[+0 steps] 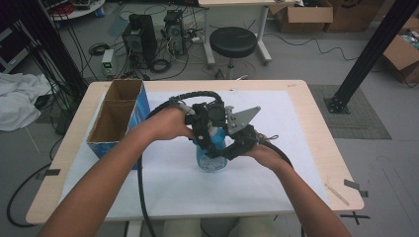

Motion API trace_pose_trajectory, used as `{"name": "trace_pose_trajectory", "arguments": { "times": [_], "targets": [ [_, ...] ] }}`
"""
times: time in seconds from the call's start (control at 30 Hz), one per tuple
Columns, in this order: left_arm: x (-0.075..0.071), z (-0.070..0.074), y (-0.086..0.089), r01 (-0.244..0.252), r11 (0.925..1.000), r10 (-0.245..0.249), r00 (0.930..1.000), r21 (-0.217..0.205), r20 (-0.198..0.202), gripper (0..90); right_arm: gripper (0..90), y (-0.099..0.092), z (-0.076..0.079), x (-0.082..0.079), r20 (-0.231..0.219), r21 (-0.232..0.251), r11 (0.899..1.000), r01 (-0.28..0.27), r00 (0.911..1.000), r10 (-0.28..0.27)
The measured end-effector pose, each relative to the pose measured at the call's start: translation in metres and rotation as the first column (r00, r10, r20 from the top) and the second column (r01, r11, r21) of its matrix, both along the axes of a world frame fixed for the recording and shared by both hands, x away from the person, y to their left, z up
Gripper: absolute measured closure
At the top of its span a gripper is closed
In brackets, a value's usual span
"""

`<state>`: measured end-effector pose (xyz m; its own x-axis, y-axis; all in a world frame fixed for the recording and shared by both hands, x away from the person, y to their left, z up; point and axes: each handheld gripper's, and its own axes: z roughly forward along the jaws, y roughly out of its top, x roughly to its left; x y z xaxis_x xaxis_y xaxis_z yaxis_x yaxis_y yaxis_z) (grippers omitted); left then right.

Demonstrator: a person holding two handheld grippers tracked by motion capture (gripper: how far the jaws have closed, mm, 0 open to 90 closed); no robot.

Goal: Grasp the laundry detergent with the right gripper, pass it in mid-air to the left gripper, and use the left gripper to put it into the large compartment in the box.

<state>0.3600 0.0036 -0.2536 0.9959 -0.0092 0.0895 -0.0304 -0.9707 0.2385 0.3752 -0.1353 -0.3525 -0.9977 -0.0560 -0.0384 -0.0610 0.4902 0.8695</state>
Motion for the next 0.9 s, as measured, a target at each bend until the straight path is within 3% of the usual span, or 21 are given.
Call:
{"name": "trace_pose_trajectory", "arguments": {
  "times": [0.13,0.23,0.43,0.47,0.53,0.6,0.7,0.77,0.8,0.83,0.87,0.9],
  "targets": [
    [-0.002,0.005,0.0,0.008,0.9999,-0.008,0.9999,-0.008,0.008,37.9,43.0,0.0,0.003,-0.001,0.007,0.0,1.0,-0.004,1.0,0.004],
    [-0.002,0.008,0.001,-0.002,1.0,0.002,0.9998,0.001,0.019,38.0,28.0,-0.001,0.008,-0.003,0.007,-0.011,1.0,0.006,1.0,-0.006],
    [-0.002,0.011,0.006,-0.032,0.9993,0.031,0.9993,0.022,0.02,38.0,19.4,-0.016,0.013,-0.003,-0.006,-0.009,0.999,0.048,0.9988,-0.048],
    [-0.002,0.013,0.009,-0.049,0.9984,0.048,0.9986,0.029,0.019,38.0,19.2,-0.025,0.014,-0.002,-0.028,-0.037,0.997,0.066,0.9974,-0.067],
    [-0.001,0.014,0.01,-0.058,0.9979,0.058,0.9981,0.028,0.019,37.9,18.3,-0.029,0.014,-0.003,-0.032,-0.056,0.996,0.076,0.9964,-0.078],
    [0.001,0.018,0.016,-0.095,0.9952,0.095,0.9951,0.024,0.029,37.9,18.0,-0.042,0.015,-0.004,-0.034,-0.116,0.988,0.105,0.9934,-0.11],
    [0.005,0.023,0.021,-0.158,0.9873,0.157,0.9869,0.019,0.037,37.9,17.4,-0.056,0.019,-0.005,-0.026,-0.179,0.974,0.135,0.9895,-0.142],
    [0.008,0.026,0.025,-0.206,0.9785,0.205,0.9778,0.013,0.043,37.9,16.9,-0.066,0.022,-0.006,-0.024,-0.222,0.963,0.152,0.9867,-0.161],
    [0.008,0.026,0.025,-0.206,0.9785,0.205,0.9778,0.013,0.043,37.9,16.9,-0.066,0.022,-0.006,-0.024,-0.222,0.963,0.152,0.9867,-0.161],
    [0.01,0.028,0.026,-0.228,0.9735,0.228,0.9727,0.011,0.046,37.9,17.4,-0.077,0.026,-0.007,-0.018,-0.262,0.951,0.166,0.9842,-0.176],
    [0.012,0.031,0.029,-0.271,0.9627,0.27,0.9612,0.002,0.055,37.9,17.8,-0.083,0.028,-0.007,-0.019,-0.277,0.945,0.171,0.9828,-0.183],
    [0.014,0.033,0.031,-0.287,0.958,0.287,0.9562,-0.003,0.06,37.9,17.8,-0.089,0.03,-0.008,-0.017,-0.29,0.94,0.181,0.9809,-0.194]
  ]
}}
